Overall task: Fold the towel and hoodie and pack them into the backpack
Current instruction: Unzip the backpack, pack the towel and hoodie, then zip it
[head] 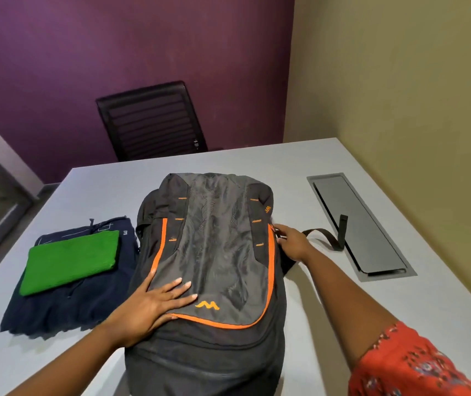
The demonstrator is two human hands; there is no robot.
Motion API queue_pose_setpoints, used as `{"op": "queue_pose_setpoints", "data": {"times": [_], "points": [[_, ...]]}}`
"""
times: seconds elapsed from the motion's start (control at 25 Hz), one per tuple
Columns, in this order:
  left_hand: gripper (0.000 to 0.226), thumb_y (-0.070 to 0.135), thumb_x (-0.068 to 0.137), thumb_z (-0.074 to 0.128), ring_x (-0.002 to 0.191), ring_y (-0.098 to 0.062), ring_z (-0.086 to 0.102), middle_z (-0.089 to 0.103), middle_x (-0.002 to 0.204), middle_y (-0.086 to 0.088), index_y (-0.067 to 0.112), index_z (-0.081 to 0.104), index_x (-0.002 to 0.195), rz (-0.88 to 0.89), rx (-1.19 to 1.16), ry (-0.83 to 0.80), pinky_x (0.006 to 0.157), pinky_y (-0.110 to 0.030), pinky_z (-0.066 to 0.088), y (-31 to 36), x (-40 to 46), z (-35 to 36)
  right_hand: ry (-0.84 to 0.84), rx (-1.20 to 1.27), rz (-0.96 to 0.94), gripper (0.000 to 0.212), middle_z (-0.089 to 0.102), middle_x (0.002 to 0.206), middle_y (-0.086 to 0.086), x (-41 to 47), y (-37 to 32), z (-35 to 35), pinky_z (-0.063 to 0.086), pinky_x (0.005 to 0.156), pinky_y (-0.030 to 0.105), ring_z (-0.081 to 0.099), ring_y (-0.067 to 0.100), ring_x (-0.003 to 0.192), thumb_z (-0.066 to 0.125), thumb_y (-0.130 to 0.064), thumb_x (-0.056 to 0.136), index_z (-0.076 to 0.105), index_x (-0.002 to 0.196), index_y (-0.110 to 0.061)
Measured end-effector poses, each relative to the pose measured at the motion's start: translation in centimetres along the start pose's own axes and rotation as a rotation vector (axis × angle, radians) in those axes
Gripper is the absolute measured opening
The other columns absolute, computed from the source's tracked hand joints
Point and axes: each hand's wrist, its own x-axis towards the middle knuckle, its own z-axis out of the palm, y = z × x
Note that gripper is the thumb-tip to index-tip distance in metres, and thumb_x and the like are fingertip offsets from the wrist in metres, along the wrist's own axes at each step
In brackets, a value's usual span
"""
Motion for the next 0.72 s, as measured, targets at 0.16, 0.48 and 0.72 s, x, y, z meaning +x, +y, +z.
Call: {"op": "queue_pose_setpoints", "data": {"times": [0.16, 0.48, 0.72], "points": [[0.048, 0.051, 0.096, 0.026, 0.132, -0.004, 0.038, 0.041, 0.143, 0.016, 0.037, 0.031, 0.142, -0.007, -0.015, 0.009, 0.112, -0.043, 0.004, -0.4, -1.0, 0.0, 0.102, 0.041, -0.003, 0.026, 0.071, 0.105, 0.014, 1.1, 0.4, 0.5, 0.047, 0.093, 0.034, 0.065, 0.026, 0.099, 0.055, -0.009, 0.091, 0.068, 0.114, -0.008], [0.083, 0.083, 0.07, -0.005, 0.142, 0.0, -0.006, -0.006, 0.152, 0.016, 0.039, -0.006, 0.141, -0.056, -0.334, 0.162, 0.116, -0.036, -0.016, 3.5, 5.7, -4.7, 0.213, 0.065, -0.1, 0.02, 0.073, 0.097, 0.013, -0.2, 0.4, -2.3, 0.052, 0.073, 0.026, 0.061, 0.013, 0.065, 0.065, -0.012, 0.086, 0.072, 0.104, -0.005], [0.081, 0.077, 0.073, -0.001, 0.138, -0.011, -0.025, -0.028, 0.147, 0.008, 0.039, -0.011, 0.143, 0.022, -0.2, 0.135, 0.109, -0.046, -0.019, 10.3, 13.7, -6.3, 0.008, 0.216, 0.053, 0.031, 0.065, 0.105, 0.009, -0.8, 1.5, -0.4, 0.045, 0.071, 0.021, 0.056, 0.016, 0.093, 0.053, -0.001, 0.09, 0.062, 0.118, -0.008]]}}
